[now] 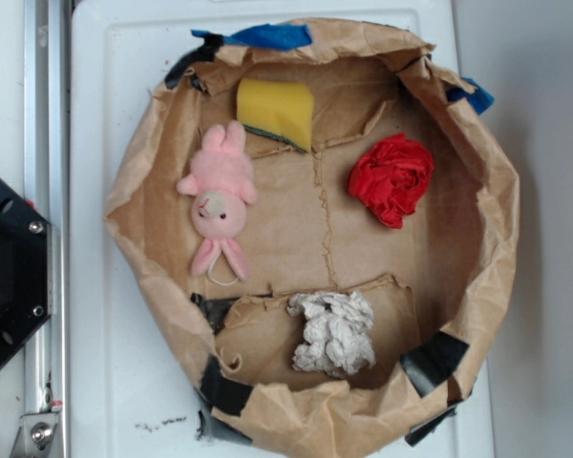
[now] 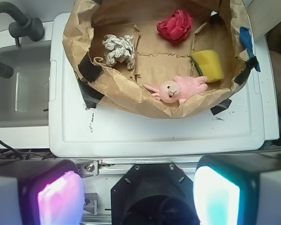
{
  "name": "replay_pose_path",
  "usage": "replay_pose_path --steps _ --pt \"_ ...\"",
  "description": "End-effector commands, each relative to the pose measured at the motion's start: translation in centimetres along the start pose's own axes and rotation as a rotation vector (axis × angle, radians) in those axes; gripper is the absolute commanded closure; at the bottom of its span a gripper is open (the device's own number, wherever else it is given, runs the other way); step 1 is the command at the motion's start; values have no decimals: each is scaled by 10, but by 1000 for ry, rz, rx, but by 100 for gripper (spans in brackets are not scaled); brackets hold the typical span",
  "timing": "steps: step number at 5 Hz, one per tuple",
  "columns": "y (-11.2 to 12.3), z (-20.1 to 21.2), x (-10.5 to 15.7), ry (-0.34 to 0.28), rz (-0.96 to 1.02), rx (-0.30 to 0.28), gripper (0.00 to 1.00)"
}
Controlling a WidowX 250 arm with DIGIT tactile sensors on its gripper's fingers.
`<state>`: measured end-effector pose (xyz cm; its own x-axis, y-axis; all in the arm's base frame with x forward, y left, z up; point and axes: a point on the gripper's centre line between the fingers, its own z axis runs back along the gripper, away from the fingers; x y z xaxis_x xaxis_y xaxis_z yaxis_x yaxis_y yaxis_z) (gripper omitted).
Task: Grab the white paper.
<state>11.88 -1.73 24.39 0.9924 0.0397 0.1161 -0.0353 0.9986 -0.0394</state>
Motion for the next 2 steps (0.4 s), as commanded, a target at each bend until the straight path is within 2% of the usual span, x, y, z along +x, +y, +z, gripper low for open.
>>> replay_pose_path --steps 1,2 --pt "0 0 0 0 0 0 0" --pt "-3 -7 49 -35 54 -13 0"
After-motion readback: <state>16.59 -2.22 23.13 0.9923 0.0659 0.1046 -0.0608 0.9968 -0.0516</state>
